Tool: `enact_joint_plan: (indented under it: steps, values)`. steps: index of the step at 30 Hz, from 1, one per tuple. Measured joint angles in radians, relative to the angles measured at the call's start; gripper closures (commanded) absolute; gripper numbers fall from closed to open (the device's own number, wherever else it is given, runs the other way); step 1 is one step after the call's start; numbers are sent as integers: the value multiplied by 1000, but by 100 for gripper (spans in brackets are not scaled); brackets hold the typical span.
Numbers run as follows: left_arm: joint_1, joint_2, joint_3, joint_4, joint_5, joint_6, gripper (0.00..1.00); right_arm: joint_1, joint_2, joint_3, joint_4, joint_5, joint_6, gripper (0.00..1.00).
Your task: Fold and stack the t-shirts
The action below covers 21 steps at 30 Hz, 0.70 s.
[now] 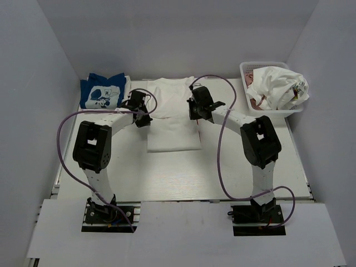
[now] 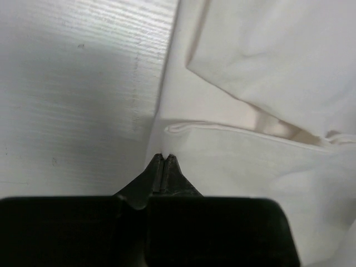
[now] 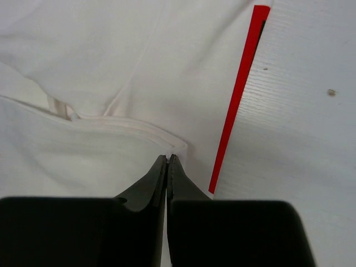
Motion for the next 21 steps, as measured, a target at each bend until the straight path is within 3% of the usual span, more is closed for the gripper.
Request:
enact_joint_plan:
  steps: [10,16,21]
  values:
    - [-6,-138,-6,82,33,34,100,-4,-156,-56,37,11,-1,100]
    - [-5,-89,10,95,32,37,100,-19,-145,-54,40,28,-1,100]
    - [3,4,48,93,14,37,100,-47,-32,8,31,34,-1,100]
